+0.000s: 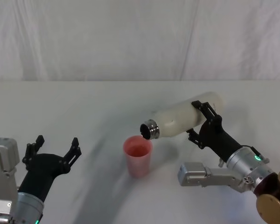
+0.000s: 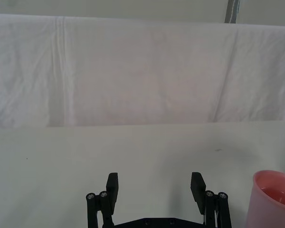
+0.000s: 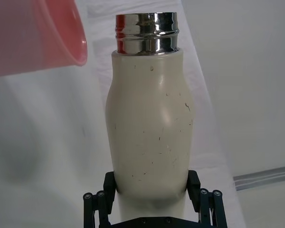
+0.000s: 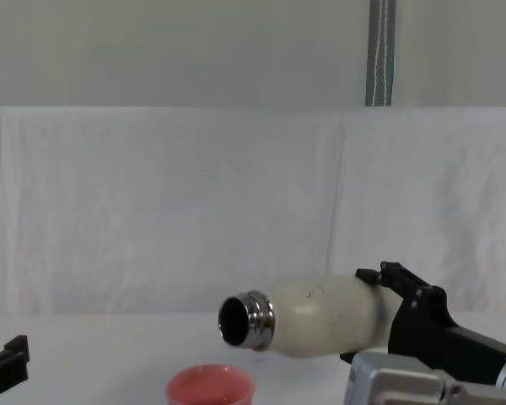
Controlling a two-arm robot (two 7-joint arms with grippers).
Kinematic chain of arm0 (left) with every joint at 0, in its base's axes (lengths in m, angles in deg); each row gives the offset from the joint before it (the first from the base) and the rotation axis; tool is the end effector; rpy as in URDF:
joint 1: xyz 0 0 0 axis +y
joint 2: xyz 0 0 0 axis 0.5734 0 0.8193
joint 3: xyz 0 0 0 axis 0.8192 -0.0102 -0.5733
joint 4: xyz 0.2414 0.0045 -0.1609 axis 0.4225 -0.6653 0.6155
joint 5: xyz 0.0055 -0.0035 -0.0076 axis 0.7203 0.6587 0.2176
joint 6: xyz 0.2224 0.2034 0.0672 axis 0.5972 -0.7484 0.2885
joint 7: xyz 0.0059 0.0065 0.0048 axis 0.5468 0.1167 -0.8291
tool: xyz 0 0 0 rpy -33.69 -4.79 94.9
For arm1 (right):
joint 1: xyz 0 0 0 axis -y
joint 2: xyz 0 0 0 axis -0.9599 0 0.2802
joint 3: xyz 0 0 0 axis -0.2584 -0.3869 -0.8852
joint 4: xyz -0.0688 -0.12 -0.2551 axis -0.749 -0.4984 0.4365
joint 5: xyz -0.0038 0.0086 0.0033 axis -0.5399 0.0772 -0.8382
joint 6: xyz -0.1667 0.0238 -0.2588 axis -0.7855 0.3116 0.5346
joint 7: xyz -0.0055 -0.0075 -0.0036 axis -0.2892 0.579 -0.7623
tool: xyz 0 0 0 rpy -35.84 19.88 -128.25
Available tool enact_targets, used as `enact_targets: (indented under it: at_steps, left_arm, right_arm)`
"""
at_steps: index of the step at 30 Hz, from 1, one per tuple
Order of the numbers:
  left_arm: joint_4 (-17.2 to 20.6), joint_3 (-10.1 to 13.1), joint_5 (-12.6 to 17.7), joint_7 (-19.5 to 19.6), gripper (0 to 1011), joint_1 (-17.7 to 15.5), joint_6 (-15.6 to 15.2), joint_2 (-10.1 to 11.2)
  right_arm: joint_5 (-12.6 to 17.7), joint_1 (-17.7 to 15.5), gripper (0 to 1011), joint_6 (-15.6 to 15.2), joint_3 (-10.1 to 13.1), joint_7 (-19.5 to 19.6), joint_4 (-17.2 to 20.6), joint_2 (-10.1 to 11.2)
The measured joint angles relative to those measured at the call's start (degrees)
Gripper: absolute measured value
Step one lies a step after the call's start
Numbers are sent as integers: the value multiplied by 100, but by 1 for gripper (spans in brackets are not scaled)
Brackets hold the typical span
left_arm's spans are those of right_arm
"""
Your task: Grasp the thermos with one hand and pour water into the cup lid.
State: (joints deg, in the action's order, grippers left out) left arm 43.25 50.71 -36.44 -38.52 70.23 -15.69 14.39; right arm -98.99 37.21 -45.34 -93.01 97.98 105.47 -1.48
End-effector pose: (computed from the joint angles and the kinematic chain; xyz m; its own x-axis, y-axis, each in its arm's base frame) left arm 0.2529 0.0375 -0.2852 0.1247 0.9917 -0.0327 -0.9921 0.1242 -0.0173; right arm 0.3896 0.0314 -0.3085 0.0607 -0.1989 0.9781 0.8189 0.5702 0.0651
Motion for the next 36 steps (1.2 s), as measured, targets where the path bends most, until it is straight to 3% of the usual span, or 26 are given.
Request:
enact_targets:
  at_steps: [8, 20, 29, 36]
  left_arm:
    - [0, 0, 0, 0, 1001, 0, 0, 0]
    - [0, 0, 0, 0, 1001, 0, 0, 0]
    - [0, 0, 0, 0, 1001, 0, 0, 0]
    - [0, 0, 0, 0, 1001, 0, 0, 0]
  right_arm:
    - [298, -111, 944, 64, 134, -197, 109, -34]
    - [856, -401, 944, 434, 417, -373, 365, -15]
    - [1067, -725, 944, 400, 660, -517, 665, 97]
    - [1444, -1008, 944, 226, 970, -752, 888, 119]
